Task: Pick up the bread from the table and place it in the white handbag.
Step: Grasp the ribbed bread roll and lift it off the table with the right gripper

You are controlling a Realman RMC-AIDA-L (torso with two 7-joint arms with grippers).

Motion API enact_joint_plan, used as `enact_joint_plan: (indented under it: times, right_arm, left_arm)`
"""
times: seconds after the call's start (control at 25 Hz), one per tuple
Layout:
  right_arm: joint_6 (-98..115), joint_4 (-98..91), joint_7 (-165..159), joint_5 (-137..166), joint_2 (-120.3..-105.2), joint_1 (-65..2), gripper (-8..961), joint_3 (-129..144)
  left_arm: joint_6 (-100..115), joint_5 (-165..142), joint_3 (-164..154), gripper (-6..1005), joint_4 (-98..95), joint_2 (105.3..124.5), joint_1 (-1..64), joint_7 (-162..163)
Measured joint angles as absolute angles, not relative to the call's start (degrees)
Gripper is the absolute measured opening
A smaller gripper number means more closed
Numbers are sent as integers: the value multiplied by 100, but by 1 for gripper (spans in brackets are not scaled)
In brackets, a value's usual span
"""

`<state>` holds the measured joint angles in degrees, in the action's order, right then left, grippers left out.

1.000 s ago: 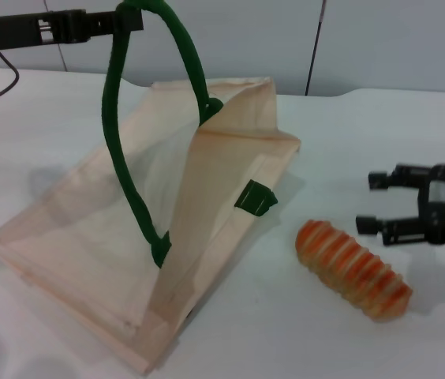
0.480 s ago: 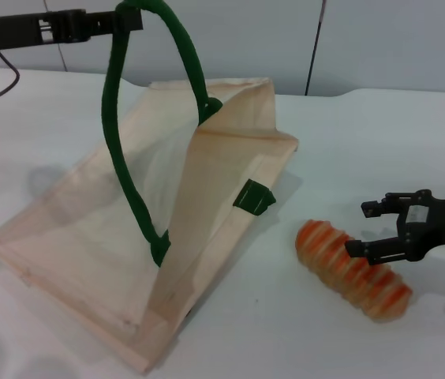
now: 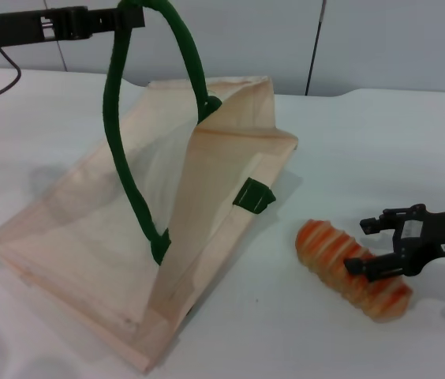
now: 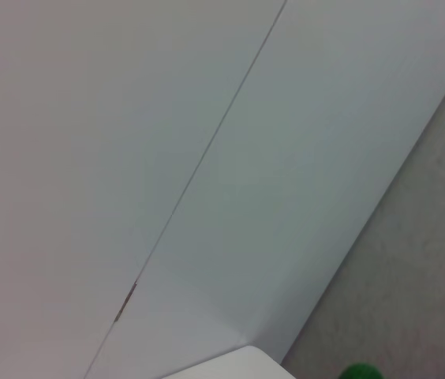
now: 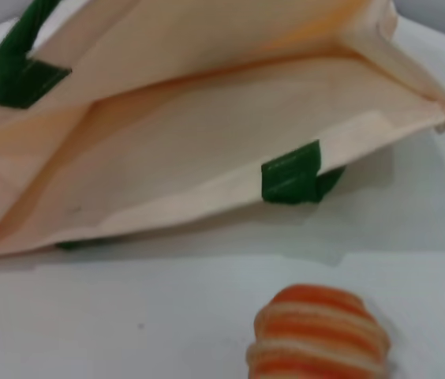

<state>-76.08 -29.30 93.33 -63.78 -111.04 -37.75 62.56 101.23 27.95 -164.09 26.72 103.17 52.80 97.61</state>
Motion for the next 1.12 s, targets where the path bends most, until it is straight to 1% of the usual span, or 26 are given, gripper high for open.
enact_joint_plan:
  times: [0.24, 0.64, 0.96, 1.12]
  right_arm:
    - [-7441, -2936, 9197, -5953, -11203, -3842, 874, 6267]
    - [-7585, -2950, 9264, -5743, -11272, -3855, 871, 6284]
    - [-7711, -2980, 9489, -5749, -11277, -3850, 869, 6249]
    - [-7872, -2980, 9544, -5743, -11235, -3873, 868, 6257]
  left_arm:
    - [10118, 2795, -16409, 121, 2672, 10314, 5282, 9764]
    - [10116, 2819, -16409, 122, 2672, 10309, 5225, 9765]
    - [10116, 2839, -16409, 121, 2672, 10309, 5212, 9746]
    - [10116, 2855, -16402, 121, 2672, 10311, 5213, 9740]
